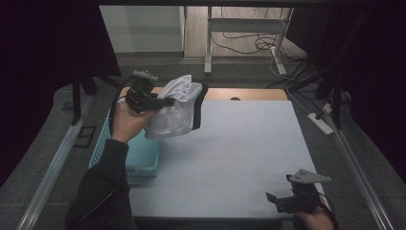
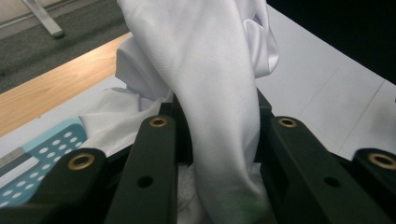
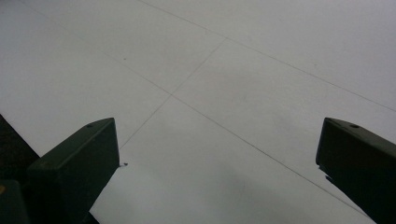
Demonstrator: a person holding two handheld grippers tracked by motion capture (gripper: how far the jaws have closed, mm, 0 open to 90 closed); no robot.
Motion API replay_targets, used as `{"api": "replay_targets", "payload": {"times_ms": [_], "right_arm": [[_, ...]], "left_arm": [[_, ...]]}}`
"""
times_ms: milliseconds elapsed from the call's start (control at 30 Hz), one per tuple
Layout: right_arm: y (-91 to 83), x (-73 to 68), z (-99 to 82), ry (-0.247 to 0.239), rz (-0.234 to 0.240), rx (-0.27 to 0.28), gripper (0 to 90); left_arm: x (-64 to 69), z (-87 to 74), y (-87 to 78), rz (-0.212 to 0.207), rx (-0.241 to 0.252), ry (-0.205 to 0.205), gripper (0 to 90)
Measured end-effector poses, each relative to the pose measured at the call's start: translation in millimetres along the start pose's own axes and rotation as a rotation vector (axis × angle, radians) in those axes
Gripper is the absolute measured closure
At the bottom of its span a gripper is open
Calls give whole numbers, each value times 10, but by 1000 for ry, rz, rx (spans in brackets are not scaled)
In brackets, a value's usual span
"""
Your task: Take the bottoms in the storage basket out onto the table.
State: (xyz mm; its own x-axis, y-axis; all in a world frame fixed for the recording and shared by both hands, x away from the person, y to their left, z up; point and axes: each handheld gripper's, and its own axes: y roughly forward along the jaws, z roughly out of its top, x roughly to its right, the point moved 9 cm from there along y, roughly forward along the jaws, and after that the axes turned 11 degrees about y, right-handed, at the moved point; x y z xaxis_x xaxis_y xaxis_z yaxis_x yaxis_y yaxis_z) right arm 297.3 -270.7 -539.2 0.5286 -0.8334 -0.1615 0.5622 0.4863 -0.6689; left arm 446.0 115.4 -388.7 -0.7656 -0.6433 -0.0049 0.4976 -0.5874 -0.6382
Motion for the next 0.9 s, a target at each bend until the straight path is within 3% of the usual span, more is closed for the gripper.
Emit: {"api": "replay_targets", "payload": {"times_ms": [900], "right_arm": [[-1, -6, -2, -5, 4, 0, 0]], "left_arm": [[334, 176, 479, -79, -21, 74, 727]]}}
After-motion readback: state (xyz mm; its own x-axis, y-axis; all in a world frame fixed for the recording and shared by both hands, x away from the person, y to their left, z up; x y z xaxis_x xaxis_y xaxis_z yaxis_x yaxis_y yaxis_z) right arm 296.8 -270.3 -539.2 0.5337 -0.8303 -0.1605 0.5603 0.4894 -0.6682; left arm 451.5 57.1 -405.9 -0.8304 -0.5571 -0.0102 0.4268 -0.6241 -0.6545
